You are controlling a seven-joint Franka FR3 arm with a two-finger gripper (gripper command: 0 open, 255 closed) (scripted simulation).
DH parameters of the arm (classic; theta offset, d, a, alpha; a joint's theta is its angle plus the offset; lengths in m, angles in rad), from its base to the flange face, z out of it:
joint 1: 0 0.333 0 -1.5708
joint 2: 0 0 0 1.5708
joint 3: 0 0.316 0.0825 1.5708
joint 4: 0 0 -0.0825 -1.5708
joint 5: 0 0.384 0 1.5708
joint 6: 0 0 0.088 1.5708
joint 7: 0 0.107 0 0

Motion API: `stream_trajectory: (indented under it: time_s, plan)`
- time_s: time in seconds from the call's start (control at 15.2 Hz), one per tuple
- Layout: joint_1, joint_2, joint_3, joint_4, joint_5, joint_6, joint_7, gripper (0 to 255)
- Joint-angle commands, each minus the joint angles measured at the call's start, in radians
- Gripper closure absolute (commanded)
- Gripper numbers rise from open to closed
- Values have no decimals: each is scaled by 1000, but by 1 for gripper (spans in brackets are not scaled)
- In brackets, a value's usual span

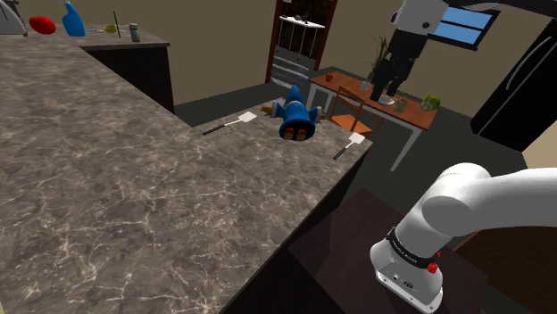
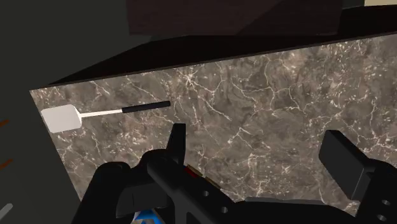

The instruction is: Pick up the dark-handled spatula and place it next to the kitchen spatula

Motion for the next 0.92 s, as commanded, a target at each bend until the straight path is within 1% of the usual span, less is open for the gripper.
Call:
stream_trajectory:
  time_s: [0.0, 0.4, 0.86]
  plan:
    - [0, 0, 0, 0, 0, 0, 0, 0]
    - [-87, 140, -11, -52, 7, 186, 165, 0]
    - [-181, 326, -38, -73, 13, 387, 347, 0]
